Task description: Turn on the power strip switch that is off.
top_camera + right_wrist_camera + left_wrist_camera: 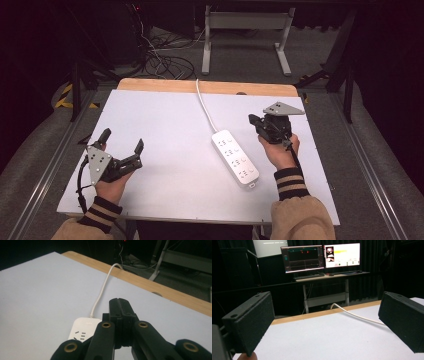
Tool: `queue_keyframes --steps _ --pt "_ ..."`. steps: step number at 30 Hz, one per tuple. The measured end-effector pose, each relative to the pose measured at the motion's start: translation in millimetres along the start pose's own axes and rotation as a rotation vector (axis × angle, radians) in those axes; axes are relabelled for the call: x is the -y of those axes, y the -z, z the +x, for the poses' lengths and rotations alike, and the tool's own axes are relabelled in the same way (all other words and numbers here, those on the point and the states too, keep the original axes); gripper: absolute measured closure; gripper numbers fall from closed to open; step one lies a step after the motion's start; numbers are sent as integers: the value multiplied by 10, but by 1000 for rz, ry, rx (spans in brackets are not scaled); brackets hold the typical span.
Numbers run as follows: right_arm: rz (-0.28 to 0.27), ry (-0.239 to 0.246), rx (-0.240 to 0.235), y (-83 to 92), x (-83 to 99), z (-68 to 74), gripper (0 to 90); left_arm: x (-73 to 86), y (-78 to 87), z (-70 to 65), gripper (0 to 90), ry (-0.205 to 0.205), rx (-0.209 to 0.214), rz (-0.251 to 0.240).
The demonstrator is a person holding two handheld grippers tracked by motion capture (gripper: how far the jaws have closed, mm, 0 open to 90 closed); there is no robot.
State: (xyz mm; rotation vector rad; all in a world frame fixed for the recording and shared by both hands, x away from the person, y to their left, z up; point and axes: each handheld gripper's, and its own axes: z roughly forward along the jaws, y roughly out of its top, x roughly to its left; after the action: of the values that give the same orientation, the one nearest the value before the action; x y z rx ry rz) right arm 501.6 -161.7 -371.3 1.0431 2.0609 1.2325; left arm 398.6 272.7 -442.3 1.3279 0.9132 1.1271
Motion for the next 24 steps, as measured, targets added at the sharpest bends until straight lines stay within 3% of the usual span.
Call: queue_keyframes --steps 6,11,12,14,24 --pt "70 -13 -4 -244 64 7 900 5 -3 -2 9 0 4 9" --pt "113 -13 -35 -475 127 112 900 11 5 -4 10 -5 4 15" --pt "154 6 -42 -600 168 182 900 14 10 -3 10 -10 5 17" --pt "184 16 -46 -699 208 224 900 16 19 -2 10 -11 5 19" --pt "287 52 -56 -927 328 324 900 13 85 51 11 1 -15 19"
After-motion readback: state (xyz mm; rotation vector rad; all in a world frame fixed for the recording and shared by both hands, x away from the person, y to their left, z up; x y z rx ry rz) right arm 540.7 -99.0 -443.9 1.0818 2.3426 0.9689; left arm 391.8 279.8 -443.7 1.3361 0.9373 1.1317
